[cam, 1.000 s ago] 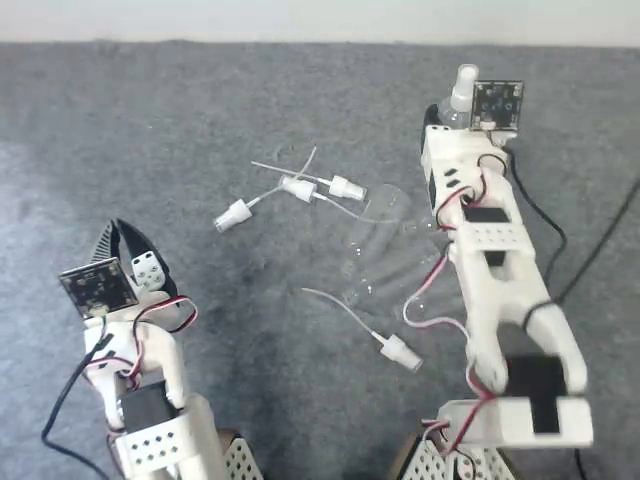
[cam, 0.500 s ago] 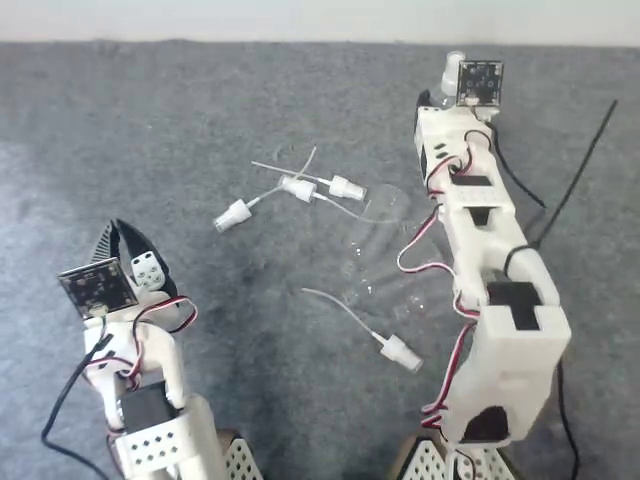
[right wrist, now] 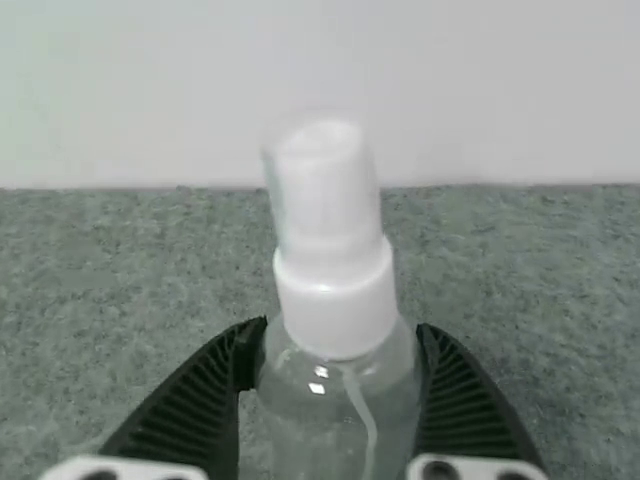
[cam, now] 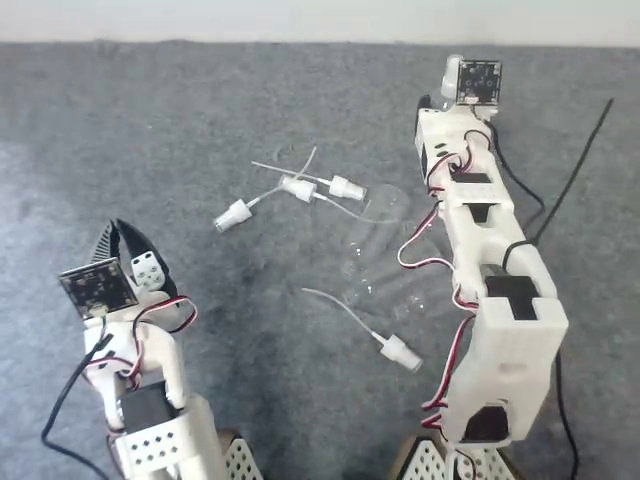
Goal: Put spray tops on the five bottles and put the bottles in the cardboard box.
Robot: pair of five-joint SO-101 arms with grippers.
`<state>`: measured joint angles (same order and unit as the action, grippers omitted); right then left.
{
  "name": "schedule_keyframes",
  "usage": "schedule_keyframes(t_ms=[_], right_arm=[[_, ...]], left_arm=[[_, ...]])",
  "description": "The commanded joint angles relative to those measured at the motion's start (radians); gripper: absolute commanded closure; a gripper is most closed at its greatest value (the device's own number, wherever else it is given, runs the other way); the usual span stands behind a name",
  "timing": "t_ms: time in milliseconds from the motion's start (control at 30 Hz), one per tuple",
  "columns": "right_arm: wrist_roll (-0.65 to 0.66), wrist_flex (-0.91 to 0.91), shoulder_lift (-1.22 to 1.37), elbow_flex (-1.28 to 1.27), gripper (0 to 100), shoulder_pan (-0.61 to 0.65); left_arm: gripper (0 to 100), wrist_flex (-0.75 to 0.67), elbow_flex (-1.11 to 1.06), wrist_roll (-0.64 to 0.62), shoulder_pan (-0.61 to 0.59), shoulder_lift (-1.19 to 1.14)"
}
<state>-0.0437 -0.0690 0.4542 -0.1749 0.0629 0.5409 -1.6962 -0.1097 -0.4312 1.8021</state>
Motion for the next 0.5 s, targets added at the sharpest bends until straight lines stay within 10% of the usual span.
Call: schedule_keyframes(t_ms=[0,467], right_arm=[[-0.006,0.015,-0.022,0.068,88.1,-0.013],[-0.008,0.081,-0.024,0.052,77.1,-0.008]], left_arm=[[99,0.003,0.012,0.009,0.0,0.014],[99,0.003,0.012,0.009,0.0,0.014]])
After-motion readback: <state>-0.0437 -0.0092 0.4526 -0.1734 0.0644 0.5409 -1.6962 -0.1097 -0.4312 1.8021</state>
